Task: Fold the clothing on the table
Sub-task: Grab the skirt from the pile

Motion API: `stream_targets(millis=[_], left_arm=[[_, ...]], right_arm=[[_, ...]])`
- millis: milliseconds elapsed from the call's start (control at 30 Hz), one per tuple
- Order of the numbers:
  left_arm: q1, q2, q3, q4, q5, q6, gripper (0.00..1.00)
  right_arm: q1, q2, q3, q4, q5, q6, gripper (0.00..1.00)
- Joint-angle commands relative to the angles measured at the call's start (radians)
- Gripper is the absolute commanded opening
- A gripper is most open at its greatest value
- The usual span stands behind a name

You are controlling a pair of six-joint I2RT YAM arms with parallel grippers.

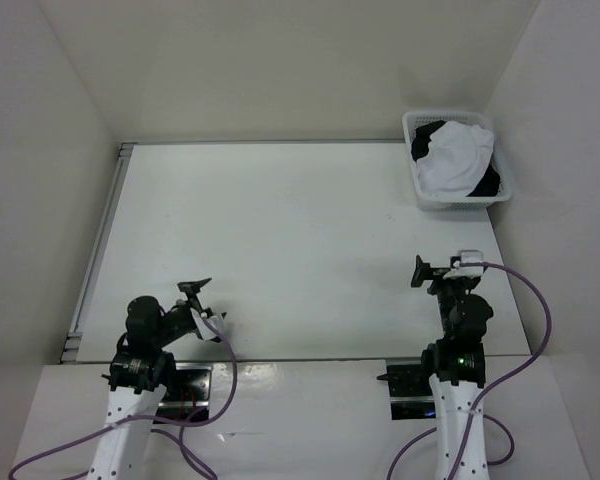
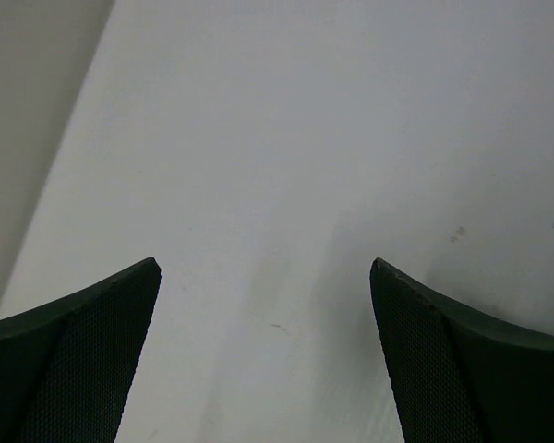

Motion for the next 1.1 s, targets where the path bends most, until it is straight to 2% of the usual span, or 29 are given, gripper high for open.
stream_targets(millis=[0,67,100,133,267,367,400,433,467,500,533,567,600,633,667,700,767,800,867,933,967,1000,1033,1067], left_arm=[[0.003,-0.133,0.004,0.274,-0.078,0.045,1.00],[0.003,-0.133,0.004,0.460,-0.169,0.005,1.00],[0.003,-0.133,0.016,0.509,-0.302,-0.036,1.00],[0.003,-0.124,0.034,0.549,-0.368,-0.036,1.00],[0.003,-0.112,0.134,0.525,-0.625,0.092,1.00],[0.003,-0.067,0.212,0.488,-0.761,0.111,1.00],[0.003,-0.022,0.270,0.488,-0.792,0.111,1.00],[0.003,0.012,0.303,0.488,-0.856,0.081,1.00],[0.003,0.052,0.339,0.479,-0.892,0.080,1.00],[0.003,0.099,0.381,0.479,-0.931,0.048,1.00],[0.003,0.206,0.481,0.456,-0.970,0.022,1.00],[0.003,0.267,0.537,0.445,-1.061,-0.010,1.00],[0.003,0.392,0.598,0.430,-1.106,-0.100,1.00],[0.003,0.455,0.666,0.352,-1.146,-0.143,1.00],[0.003,0.515,0.800,0.310,-1.179,-0.186,1.00],[0.003,0.575,0.865,0.275,-1.247,-0.290,1.00],[0.003,0.722,1.037,0.175,-1.341,-0.392,1.00],[0.003,0.803,1.085,0.108,-1.357,-0.473,1.00],[0.003,0.874,1.158,0.045,-1.378,-0.528,1.00],[0.012,0.971,1.217,-0.026,-1.436,-0.608,1.00],[0.012,0.997,1.226,-0.044,-1.456,-0.648,1.00],[0.036,1.057,1.226,-0.131,-1.453,-0.730,1.00],[0.046,1.057,1.238,-0.132,-1.405,-0.769,1.00],[0.056,1.066,1.239,-0.162,-1.341,-0.795,1.00]], right_arm=[[0.000,-0.085,0.105,0.126,0.123,0.063,0.99],[0.000,-0.085,0.159,0.166,0.163,0.057,0.99],[0.000,-0.085,0.197,0.177,0.163,0.074,0.99],[0.000,-0.085,0.223,0.165,0.163,0.074,0.99],[-0.009,-0.041,0.333,0.152,0.226,0.103,0.99],[-0.009,0.151,0.480,0.091,0.320,0.138,0.99],[-0.009,0.306,0.599,0.059,0.355,0.151,0.99],[-0.018,0.393,0.672,-0.019,0.373,0.180,0.99],[-0.018,0.477,0.747,-0.019,0.396,0.203,0.99],[-0.018,0.639,0.825,-0.114,0.397,0.212,0.99],[-0.029,0.714,0.981,-0.163,0.375,0.212,0.99],[-0.029,0.775,1.055,-0.212,0.358,0.203,0.99],[-0.029,0.874,1.173,-0.295,0.342,0.203,0.99],[-0.029,0.909,1.223,-0.329,0.299,0.183,0.99],[-0.029,0.935,1.263,-0.355,0.276,0.162,0.99],[-0.029,0.958,1.315,-0.387,0.275,0.152,0.99],[-0.020,0.978,1.340,-0.397,0.292,0.152,0.99],[-0.020,0.978,1.340,-0.397,0.306,0.168,0.99],[-0.020,0.978,1.319,-0.385,0.335,0.178,0.99],[-0.029,0.978,1.295,-0.371,0.291,0.128,0.99],[-0.041,0.978,1.283,-0.389,0.198,0.084,0.99],[-0.054,0.945,1.227,-0.389,0.142,-0.050,0.99],[-0.054,0.944,1.226,-0.354,0.142,-0.043,0.99],[-0.075,0.891,1.158,-0.328,0.165,-0.021,0.99]])
